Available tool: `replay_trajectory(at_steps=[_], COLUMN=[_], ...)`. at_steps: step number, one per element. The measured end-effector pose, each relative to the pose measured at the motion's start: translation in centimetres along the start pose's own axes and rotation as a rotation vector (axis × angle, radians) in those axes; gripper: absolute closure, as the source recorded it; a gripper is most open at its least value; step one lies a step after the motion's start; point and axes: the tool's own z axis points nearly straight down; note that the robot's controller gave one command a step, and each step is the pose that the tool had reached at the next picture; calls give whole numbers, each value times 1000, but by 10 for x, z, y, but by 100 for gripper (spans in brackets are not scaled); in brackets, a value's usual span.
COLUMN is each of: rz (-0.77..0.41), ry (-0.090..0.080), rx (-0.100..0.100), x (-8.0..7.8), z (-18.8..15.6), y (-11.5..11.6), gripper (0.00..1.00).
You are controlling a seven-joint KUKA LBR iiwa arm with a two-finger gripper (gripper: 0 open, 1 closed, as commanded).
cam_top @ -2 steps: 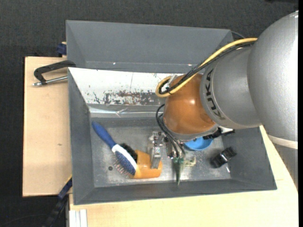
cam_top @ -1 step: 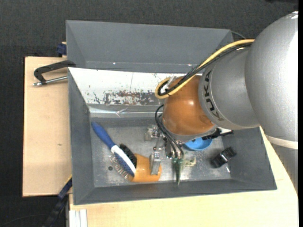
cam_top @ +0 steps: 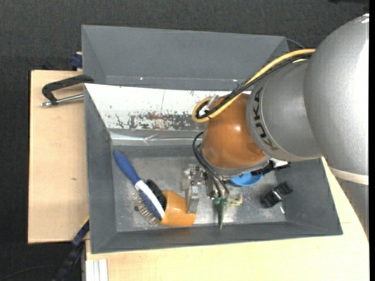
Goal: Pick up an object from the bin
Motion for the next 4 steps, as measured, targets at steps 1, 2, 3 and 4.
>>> replay_trajectory(at_steps=[1,2,3,4], rz=[3,166,374,368], ry=[-10,11,26,25], rx=[-7,-3,30,29], x=[2,10,-9,-10], z=[10,14,13,13], y=[3,99,103,103], gripper=[0,0,0,0])
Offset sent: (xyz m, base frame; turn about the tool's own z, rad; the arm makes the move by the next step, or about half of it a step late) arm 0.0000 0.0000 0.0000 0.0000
